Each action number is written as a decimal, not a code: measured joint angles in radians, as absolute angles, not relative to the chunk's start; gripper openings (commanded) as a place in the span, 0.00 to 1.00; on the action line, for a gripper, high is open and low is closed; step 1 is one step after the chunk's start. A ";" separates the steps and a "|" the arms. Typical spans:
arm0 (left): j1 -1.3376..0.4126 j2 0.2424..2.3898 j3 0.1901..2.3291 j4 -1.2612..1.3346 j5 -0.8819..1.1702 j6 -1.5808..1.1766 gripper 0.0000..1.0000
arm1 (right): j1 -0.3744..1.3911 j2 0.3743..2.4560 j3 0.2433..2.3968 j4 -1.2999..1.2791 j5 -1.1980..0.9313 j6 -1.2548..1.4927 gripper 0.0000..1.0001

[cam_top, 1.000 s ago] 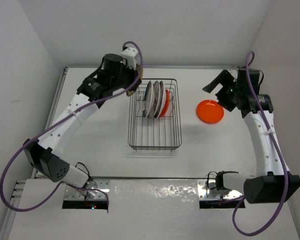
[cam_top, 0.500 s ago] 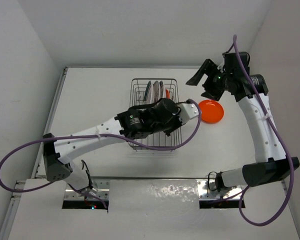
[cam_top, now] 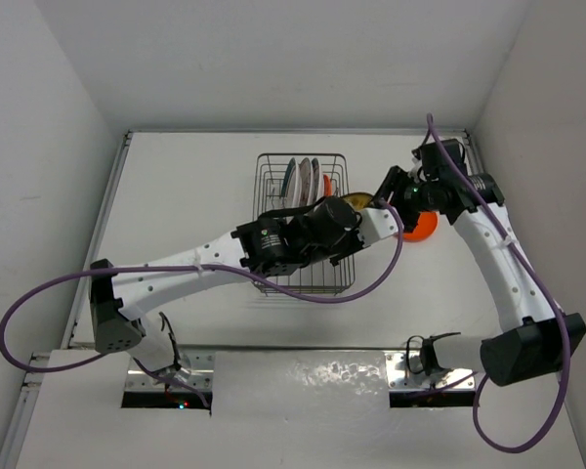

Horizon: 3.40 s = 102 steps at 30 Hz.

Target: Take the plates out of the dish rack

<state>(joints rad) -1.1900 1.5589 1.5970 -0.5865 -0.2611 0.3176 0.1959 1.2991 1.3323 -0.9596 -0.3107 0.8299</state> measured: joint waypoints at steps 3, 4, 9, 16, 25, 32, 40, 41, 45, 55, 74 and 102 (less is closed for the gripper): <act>-1.196 1.568 1.605 -0.576 -0.259 0.327 0.00 | 0.204 1.295 1.306 -0.918 -0.353 0.855 0.00; -1.198 1.574 1.609 -0.572 -0.257 0.325 0.00 | 0.206 1.295 1.304 -0.906 -0.352 0.875 0.00; -1.212 1.601 1.613 -0.552 -0.296 0.325 0.99 | 0.204 1.275 1.271 -0.847 -0.331 0.913 0.00; -1.212 1.596 1.618 -0.548 -0.440 0.202 1.00 | 0.070 1.210 1.116 -0.667 -0.129 0.993 0.00; -1.077 1.537 1.673 -0.714 -0.621 -0.147 1.00 | -0.053 1.123 0.771 -0.309 0.237 1.069 0.00; -0.870 1.547 1.704 -0.855 -0.566 -0.325 1.00 | -0.070 1.267 0.623 0.006 0.324 1.076 0.00; -0.879 1.555 1.750 -0.940 -0.504 -0.352 1.00 | -0.080 1.446 0.601 0.211 0.328 1.069 0.27; -0.879 1.555 1.750 -0.947 -0.505 -0.352 1.00 | -0.083 1.459 0.601 0.213 0.327 1.068 0.32; -0.879 1.562 1.779 -0.982 -0.505 -0.352 1.00 | -0.085 1.479 0.612 0.199 0.307 1.053 0.95; -0.879 1.679 1.985 -1.048 -0.514 -0.353 1.00 | -0.086 1.679 0.992 -0.265 0.233 0.966 0.99; -0.816 1.665 1.874 -1.014 -0.582 -0.476 1.00 | 0.341 1.466 1.230 -0.470 0.241 0.714 0.63; -0.797 1.533 1.711 -0.945 -0.530 -0.456 1.00 | 0.443 1.856 1.528 -0.492 0.236 0.605 0.35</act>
<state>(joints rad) -0.7971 1.5333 1.7115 -0.9451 -0.5297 -0.4561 0.4435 1.8557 1.5284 -0.4923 0.2356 0.6052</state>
